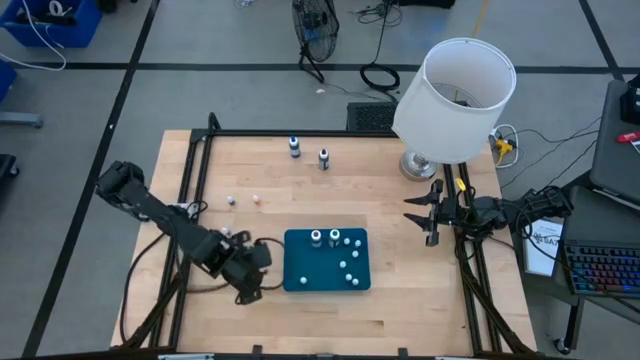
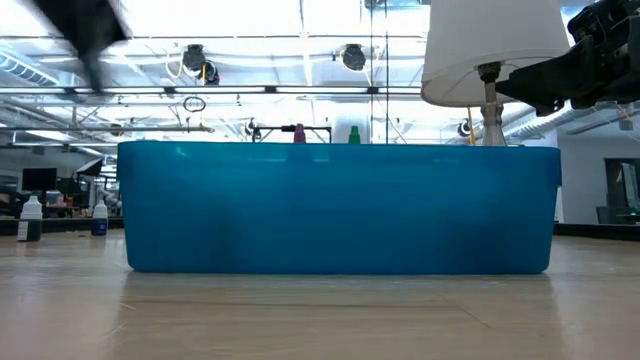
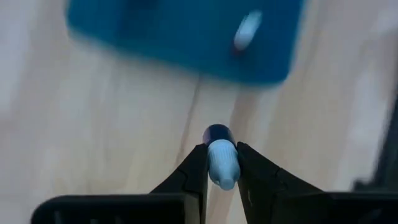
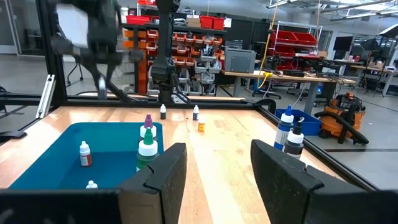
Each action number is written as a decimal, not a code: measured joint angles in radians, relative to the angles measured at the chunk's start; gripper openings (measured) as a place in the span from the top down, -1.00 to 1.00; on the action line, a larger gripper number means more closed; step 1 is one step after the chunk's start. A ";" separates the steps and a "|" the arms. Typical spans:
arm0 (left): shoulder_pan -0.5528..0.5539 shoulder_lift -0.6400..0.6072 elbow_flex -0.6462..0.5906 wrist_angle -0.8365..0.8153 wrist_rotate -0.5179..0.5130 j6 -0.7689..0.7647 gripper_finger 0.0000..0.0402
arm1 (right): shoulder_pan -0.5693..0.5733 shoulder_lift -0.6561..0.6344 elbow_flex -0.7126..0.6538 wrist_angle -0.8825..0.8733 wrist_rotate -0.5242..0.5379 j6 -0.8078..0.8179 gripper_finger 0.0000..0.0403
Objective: Pick & Place food coloring
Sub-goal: Put the bottom small purple food coloring bottle into the blue bin
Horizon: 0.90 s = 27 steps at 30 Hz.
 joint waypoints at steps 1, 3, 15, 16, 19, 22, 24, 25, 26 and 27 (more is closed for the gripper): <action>0.012 0.000 0.040 0.001 -0.025 0.049 0.68 | 0.000 0.000 0.000 0.000 0.000 0.000 0.17; 0.041 0.017 0.123 -0.007 -0.075 0.146 0.68 | 0.000 0.000 0.000 0.000 0.000 0.000 0.17; 0.231 0.429 0.599 -0.098 0.024 0.629 0.69 | 0.000 0.000 0.000 0.000 0.000 0.000 0.17; 0.236 0.465 0.631 -0.101 0.034 0.659 0.69 | 0.000 0.000 0.000 0.000 0.000 0.000 0.17; 0.244 0.566 0.712 -0.104 0.055 0.718 0.69 | 0.000 0.000 0.000 0.000 0.000 0.000 0.17; 0.249 0.649 0.765 -0.138 0.094 0.738 0.69 | 0.000 0.000 0.000 0.000 0.000 0.000 0.17; 0.248 0.685 0.777 -0.146 0.104 0.738 0.69 | 0.000 0.000 0.000 0.000 0.000 0.000 0.17; 0.248 0.702 0.778 -0.146 0.104 0.733 0.69 | 0.000 0.000 0.000 0.000 0.000 0.000 0.17; 0.248 0.715 0.778 -0.150 0.104 0.726 0.69 | 0.000 0.000 0.000 0.000 0.000 0.000 0.17; 0.247 0.728 0.778 -0.154 0.104 0.718 0.69 | 0.000 0.000 0.000 0.000 0.000 0.000 0.17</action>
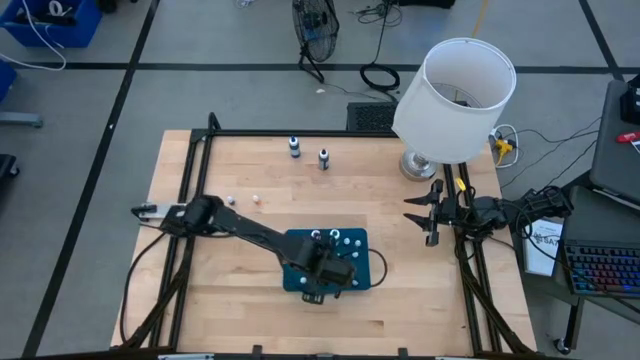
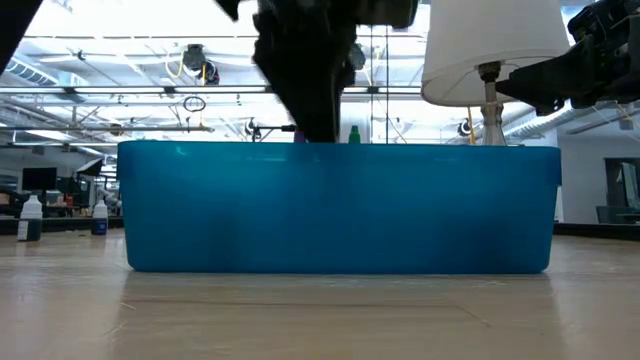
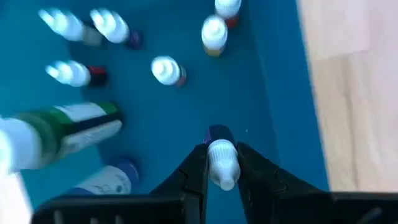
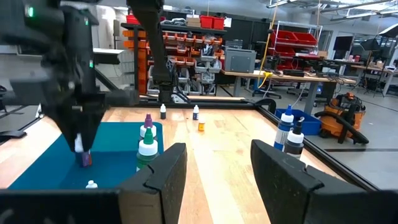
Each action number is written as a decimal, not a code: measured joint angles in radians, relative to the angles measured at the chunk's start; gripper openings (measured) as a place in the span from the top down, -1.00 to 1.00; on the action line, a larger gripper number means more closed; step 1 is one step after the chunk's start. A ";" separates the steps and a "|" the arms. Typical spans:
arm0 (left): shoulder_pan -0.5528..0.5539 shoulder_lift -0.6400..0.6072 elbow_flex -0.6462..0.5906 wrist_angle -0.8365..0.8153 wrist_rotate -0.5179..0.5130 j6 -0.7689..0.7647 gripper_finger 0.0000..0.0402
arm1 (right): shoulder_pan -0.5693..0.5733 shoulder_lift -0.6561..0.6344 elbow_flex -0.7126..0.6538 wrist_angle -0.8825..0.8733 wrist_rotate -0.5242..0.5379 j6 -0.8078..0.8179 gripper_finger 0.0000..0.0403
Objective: Pick & Place food coloring
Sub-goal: Put the bottom small purple food coloring bottle into the blue bin, then put the small blue food coloring bottle into the blue bin
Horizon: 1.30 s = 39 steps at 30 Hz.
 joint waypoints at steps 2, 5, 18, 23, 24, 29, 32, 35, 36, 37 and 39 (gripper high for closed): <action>-0.003 0.022 0.000 -0.003 0.001 -0.015 0.69 | 0.000 0.000 0.000 0.000 0.000 0.000 0.17; -0.007 0.041 0.000 0.001 0.002 -0.030 0.69 | 0.000 0.000 0.000 0.000 0.000 0.000 0.17; -0.009 0.041 -0.086 0.051 0.019 -0.106 0.69 | 0.000 0.000 0.000 0.000 0.000 0.000 0.17; -0.009 0.041 -0.097 0.070 0.060 -0.107 0.69 | 0.000 0.000 0.000 0.000 0.000 0.000 0.17; -0.009 0.041 -0.098 0.070 0.061 -0.107 0.69 | 0.000 0.000 0.000 0.000 0.000 0.000 0.17; -0.009 0.041 -0.098 0.084 0.056 -0.108 0.46 | 0.000 0.000 0.000 0.000 0.000 0.000 0.17; -0.009 0.041 -0.098 0.091 0.055 -0.104 0.37 | 0.000 0.000 0.000 0.000 0.000 0.000 0.17; -0.009 0.041 -0.098 0.100 0.054 -0.104 0.35 | 0.000 0.000 0.000 0.000 0.000 0.000 0.17; -0.009 0.041 -0.098 0.106 0.055 -0.104 0.34 | 0.000 0.000 0.000 0.000 0.000 0.000 0.17; -0.009 0.041 -0.098 0.113 0.054 -0.104 0.34 | 0.000 0.000 0.000 0.000 0.000 0.000 0.17; -0.009 0.041 -0.098 0.122 0.054 -0.104 0.34 | 0.000 0.000 0.000 0.000 0.000 0.000 0.17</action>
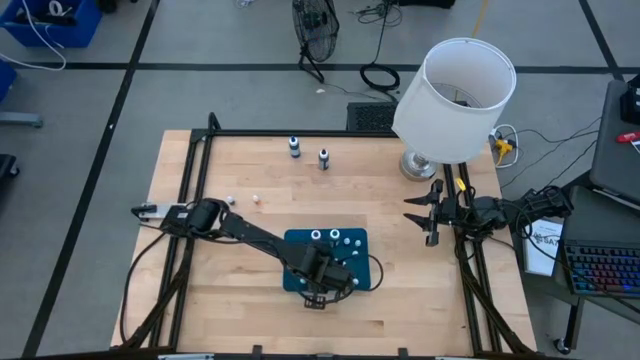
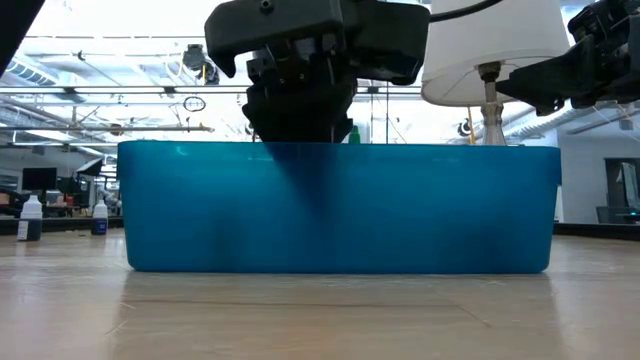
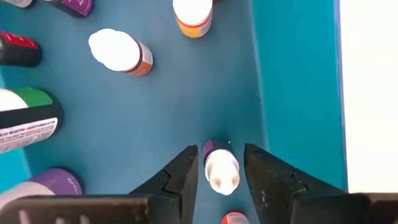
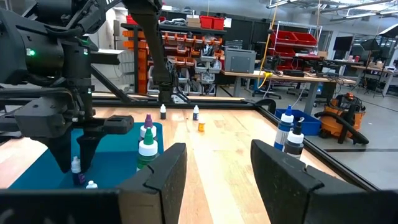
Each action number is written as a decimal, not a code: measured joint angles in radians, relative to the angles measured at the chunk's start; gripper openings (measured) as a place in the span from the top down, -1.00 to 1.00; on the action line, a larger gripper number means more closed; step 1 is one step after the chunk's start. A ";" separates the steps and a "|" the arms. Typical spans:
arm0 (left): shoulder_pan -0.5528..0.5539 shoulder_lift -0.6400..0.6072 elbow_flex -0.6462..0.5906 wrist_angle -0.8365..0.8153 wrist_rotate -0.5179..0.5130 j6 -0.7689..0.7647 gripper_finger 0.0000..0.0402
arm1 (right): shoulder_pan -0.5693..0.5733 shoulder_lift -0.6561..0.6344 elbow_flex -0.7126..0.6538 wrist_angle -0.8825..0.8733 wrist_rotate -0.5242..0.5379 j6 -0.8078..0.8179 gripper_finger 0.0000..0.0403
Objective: Pick & Place food coloring
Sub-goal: Put the small blue food coloring bottle into the blue bin
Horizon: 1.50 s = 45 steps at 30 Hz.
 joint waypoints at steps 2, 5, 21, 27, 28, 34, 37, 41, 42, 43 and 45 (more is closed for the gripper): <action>0.000 0.000 0.000 0.002 0.000 0.000 0.33 | 0.000 0.000 0.000 0.000 0.000 0.000 0.17; 0.000 -0.004 0.000 -0.002 0.000 0.000 0.33 | 0.000 0.000 0.000 0.000 0.000 0.000 0.17; -0.003 -0.132 0.000 -0.040 0.015 -0.003 0.32 | 0.000 0.000 0.000 -0.001 0.000 0.000 0.17; -0.015 -0.247 0.000 -0.172 -0.036 -0.032 0.32 | 0.000 0.000 0.000 0.000 0.000 0.000 0.17; -0.022 -0.269 0.000 -0.208 -0.062 -0.050 0.32 | 0.000 0.000 0.000 0.000 0.000 0.000 0.17; -0.072 -0.356 0.001 -0.461 -0.234 -0.328 0.32 | 0.000 0.000 0.000 -0.001 0.000 0.000 0.17; -0.084 -0.377 -0.010 -0.577 -0.277 -0.479 0.32 | 0.000 0.001 0.000 -0.001 0.000 0.000 0.17; -0.087 -0.430 -0.111 -0.639 -0.262 -0.619 0.28 | 0.000 0.001 0.000 -0.001 0.000 0.000 0.17; -0.084 -0.457 -0.157 -0.633 -0.252 -0.639 0.25 | 0.000 0.001 0.000 -0.001 0.000 0.000 0.17; -0.081 -0.487 -0.207 -0.630 -0.244 -0.664 0.21 | 0.000 0.001 0.000 0.000 0.000 0.000 0.17; -0.069 -0.555 -0.314 -0.641 -0.244 -0.724 0.12 | 0.000 0.001 0.000 0.000 0.000 0.000 0.17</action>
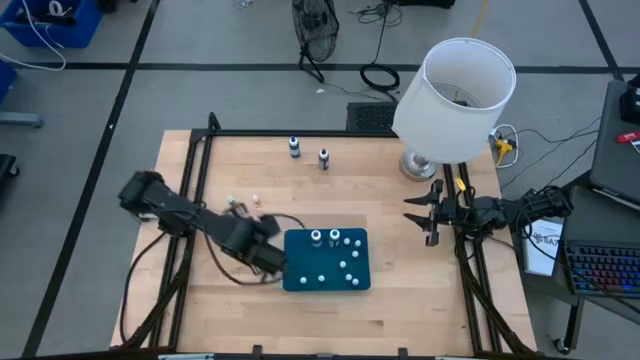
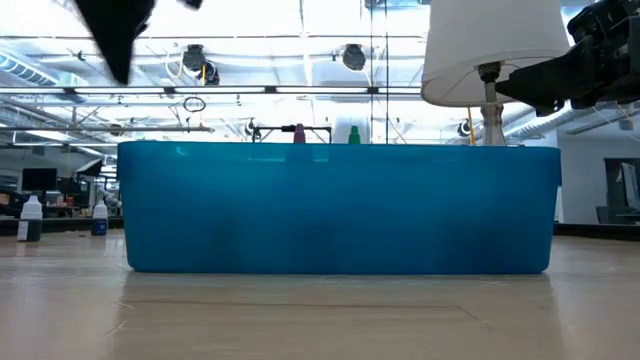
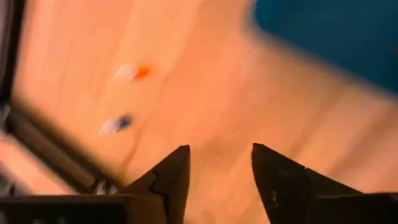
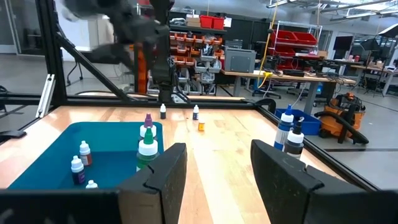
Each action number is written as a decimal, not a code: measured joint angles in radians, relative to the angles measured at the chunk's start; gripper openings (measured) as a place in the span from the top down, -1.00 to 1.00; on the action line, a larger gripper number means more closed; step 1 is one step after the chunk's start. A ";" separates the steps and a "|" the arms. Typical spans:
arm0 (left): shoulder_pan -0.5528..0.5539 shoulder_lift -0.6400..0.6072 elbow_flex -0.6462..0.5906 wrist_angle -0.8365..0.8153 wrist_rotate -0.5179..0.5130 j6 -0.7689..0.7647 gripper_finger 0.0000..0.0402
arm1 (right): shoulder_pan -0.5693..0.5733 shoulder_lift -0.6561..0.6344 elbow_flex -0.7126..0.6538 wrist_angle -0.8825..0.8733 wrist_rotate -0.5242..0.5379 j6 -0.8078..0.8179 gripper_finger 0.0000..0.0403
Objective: Pick & Place food coloring
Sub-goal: Put the small blue food coloring bottle into the blue bin
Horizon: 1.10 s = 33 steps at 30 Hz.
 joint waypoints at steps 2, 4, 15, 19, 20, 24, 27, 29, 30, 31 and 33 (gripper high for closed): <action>0.012 -0.080 -0.119 0.001 0.005 -0.065 0.02 | 0.000 0.000 0.000 0.000 0.000 0.000 0.17; 0.019 -0.175 -0.233 0.019 0.032 -0.133 -0.08 | 0.000 0.000 0.000 0.000 0.000 0.000 0.17; 0.059 -0.578 -0.710 0.395 0.140 -0.338 -0.25 | 0.000 0.000 0.000 0.000 0.000 0.000 0.17; 0.085 -0.595 -0.813 0.394 0.158 -0.396 -0.22 | 0.000 0.000 0.000 0.000 0.000 0.000 0.17; 0.094 -0.594 -0.827 0.405 0.157 -0.397 -0.22 | 0.000 0.000 0.000 0.000 0.000 0.000 0.17; 0.120 -0.592 -0.845 0.476 0.129 -0.393 -0.21 | 0.000 0.000 0.000 0.000 0.000 0.000 0.17; 0.140 -0.592 -0.871 0.488 0.143 -0.385 -0.21 | 0.000 0.000 0.000 0.000 0.000 0.000 0.17; 0.149 -0.590 -0.893 0.490 0.171 -0.402 -0.21 | 0.000 0.000 0.000 -0.001 0.000 0.000 0.17; 0.154 -0.586 -0.901 0.500 0.176 -0.403 -0.21 | 0.000 0.000 0.000 0.000 0.000 0.000 0.17; 0.158 -0.584 -0.906 0.514 0.179 -0.403 -0.21 | 0.000 0.000 0.000 0.000 0.000 0.000 0.17; 0.164 -0.586 -0.920 0.538 0.176 -0.402 -0.21 | 0.000 0.000 0.000 0.000 0.000 0.000 0.17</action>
